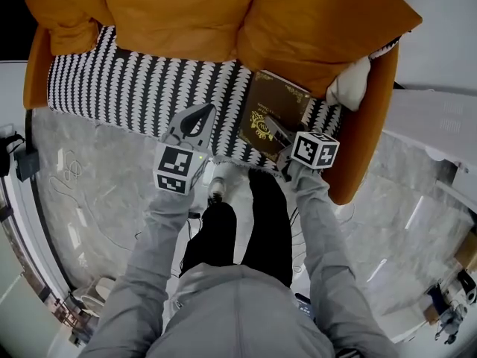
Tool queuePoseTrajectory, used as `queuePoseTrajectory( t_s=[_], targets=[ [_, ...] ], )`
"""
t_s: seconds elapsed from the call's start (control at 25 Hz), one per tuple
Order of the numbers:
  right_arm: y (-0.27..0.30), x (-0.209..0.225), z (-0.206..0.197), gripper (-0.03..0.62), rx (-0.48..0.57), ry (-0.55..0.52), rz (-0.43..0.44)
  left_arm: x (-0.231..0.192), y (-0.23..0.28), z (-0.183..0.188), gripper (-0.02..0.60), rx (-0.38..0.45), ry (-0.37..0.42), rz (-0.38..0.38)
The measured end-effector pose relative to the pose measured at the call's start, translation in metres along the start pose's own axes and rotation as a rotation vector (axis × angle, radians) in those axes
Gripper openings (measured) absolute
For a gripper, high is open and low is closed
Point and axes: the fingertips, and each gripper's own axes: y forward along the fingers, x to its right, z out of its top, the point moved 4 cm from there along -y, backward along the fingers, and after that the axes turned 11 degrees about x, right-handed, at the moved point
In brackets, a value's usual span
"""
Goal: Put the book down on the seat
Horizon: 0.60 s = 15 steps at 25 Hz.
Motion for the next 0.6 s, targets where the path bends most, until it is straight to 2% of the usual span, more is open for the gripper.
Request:
queuePoseTrajectory(
  t_s=[0.24,0.6],
  targets=[
    [0.032,0.022,-0.03,0.241,-0.096,-0.015,-0.007,-0.005,-0.001,-0.026,0.026,-0.044,-0.018,-0.007],
    [0.053,0.038,-0.048,0.241,-0.114,0.052,-0.022,-0.003,0.0,-0.042,0.026,-0.072,-0.04,-0.022]
  ],
)
